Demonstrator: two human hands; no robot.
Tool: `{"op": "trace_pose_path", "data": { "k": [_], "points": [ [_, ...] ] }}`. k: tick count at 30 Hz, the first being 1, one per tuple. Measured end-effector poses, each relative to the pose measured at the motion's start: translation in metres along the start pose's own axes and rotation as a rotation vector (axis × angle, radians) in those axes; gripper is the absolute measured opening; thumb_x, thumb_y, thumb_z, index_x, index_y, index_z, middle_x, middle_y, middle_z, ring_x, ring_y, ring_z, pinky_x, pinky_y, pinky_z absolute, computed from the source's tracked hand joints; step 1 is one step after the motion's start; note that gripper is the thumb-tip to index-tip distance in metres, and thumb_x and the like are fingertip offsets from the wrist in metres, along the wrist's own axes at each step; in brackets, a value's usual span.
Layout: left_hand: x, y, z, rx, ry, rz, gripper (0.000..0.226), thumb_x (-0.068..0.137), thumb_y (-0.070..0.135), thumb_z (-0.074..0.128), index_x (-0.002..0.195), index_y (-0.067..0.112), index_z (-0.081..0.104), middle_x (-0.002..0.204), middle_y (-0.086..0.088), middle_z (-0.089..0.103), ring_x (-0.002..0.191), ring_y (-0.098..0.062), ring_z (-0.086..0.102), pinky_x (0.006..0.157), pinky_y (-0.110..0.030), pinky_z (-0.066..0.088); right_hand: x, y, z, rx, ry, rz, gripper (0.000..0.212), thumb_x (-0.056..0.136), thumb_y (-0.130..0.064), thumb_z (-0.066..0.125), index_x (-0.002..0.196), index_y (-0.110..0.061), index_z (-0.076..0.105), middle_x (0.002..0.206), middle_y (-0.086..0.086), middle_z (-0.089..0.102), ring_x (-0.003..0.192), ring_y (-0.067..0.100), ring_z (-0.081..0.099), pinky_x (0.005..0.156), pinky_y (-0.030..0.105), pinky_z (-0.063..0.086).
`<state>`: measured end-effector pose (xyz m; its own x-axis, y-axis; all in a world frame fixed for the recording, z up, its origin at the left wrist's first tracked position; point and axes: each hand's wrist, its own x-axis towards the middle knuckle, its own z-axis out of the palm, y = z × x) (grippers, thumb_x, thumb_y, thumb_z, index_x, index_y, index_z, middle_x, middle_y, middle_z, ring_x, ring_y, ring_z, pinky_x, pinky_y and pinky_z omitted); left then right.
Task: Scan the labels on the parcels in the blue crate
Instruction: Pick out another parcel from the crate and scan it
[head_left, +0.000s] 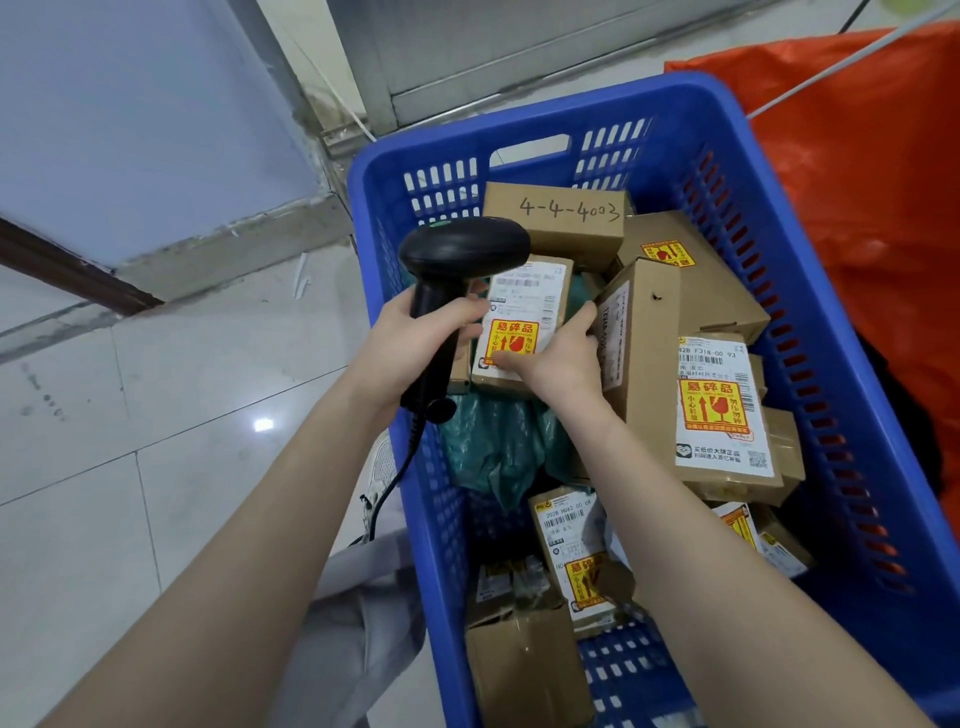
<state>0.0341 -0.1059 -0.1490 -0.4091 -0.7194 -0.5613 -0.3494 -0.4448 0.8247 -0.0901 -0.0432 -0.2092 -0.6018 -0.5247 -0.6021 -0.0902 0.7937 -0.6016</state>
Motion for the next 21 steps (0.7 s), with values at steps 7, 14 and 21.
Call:
{"op": "trace_pose_path", "data": {
  "k": [7,14,21],
  "points": [
    [-0.005,0.009,0.003,-0.015,0.015,0.013,0.050,0.076,0.035,0.072,0.114,0.004,0.064,0.110,-0.020,0.071,0.104,-0.036,0.068,0.095,-0.053,0.051,-0.010,-0.008,-0.018,-0.119,-0.020,-0.071,0.115,0.067,-0.046,0.080,0.150,-0.016,0.006,0.145,0.014,0.043,0.136,0.035,0.035,0.107,0.048,0.033],
    [-0.013,0.020,0.016,-0.028,0.007,0.064,0.047,0.070,0.040,0.075,0.113,0.022,0.069,0.108,-0.002,0.075,0.104,-0.023,0.069,0.098,-0.048,0.050,-0.024,-0.014,-0.042,-0.004,0.023,-0.183,0.115,0.060,-0.050,0.082,0.146,-0.018,0.013,0.137,0.009,0.049,0.126,0.030,0.047,0.102,0.048,0.043],
    [-0.031,0.036,0.041,-0.148,-0.024,0.084,0.036,0.083,0.027,0.071,0.117,0.018,0.066,0.100,0.001,0.077,0.093,-0.015,0.073,0.086,-0.038,0.056,-0.051,-0.004,-0.089,0.105,0.068,-0.262,0.114,0.060,-0.050,0.082,0.147,-0.020,0.013,0.138,0.002,0.052,0.126,0.021,0.050,0.100,0.034,0.042]
  ]
}}
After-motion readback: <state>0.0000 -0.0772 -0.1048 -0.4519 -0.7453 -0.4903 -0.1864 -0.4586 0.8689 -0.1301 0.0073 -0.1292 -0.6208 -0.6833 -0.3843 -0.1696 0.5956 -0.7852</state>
